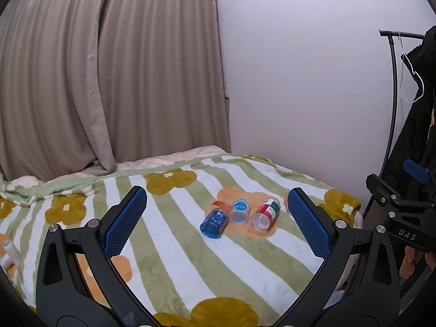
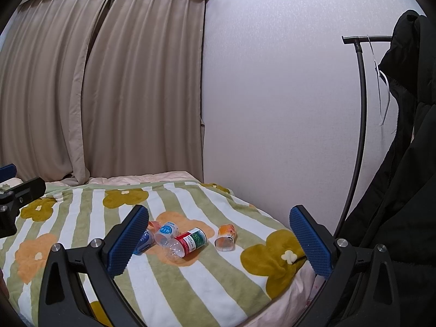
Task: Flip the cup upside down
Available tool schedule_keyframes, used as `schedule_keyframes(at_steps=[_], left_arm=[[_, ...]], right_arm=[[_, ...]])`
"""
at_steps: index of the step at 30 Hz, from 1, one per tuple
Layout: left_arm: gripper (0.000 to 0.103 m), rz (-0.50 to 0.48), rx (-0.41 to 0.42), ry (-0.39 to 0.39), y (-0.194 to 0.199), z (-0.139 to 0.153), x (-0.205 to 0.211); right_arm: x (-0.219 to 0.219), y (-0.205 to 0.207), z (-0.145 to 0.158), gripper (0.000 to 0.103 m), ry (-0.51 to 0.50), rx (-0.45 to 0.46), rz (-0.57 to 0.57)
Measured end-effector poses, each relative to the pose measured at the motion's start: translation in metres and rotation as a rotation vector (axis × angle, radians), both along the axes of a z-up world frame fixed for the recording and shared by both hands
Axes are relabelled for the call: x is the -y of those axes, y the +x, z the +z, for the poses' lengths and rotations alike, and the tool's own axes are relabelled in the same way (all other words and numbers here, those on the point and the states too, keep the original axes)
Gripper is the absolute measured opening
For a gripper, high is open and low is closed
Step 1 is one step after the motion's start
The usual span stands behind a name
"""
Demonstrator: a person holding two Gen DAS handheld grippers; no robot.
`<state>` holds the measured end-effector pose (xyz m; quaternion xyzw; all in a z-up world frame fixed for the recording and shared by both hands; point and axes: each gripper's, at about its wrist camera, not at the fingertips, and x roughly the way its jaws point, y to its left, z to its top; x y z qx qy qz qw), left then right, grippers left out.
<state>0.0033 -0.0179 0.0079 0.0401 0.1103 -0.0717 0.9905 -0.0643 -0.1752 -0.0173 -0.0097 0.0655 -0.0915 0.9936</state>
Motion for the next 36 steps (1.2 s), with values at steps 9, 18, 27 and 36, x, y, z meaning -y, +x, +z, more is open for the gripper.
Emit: schedule_keyframes(at_steps=[9,18,27,36], left_arm=[[0.103,0.001,-0.003,-0.002,0.001,-0.001,0.002],[0.103,-0.068,-0.030,0.057,0.040,0.007,0.021],[0.103,-0.253,-0.419,0.314,0.247,-0.014,0.106],[0.094,-0.256,-0.852,0.314,0.403,-0.126,0.126]], right_arm=[[-0.001,-0.001,0.000,0.103,0.002,0.003,0.000],[0.010,0.003,-0.005,0.103,0.007,-0.015,-0.013],[0.021,0.023,-0.020,0.103,0.017,-0.048,-0.014],[0.034,0.057,-0.054,0.103,0.036,-0.132,-0.006]])
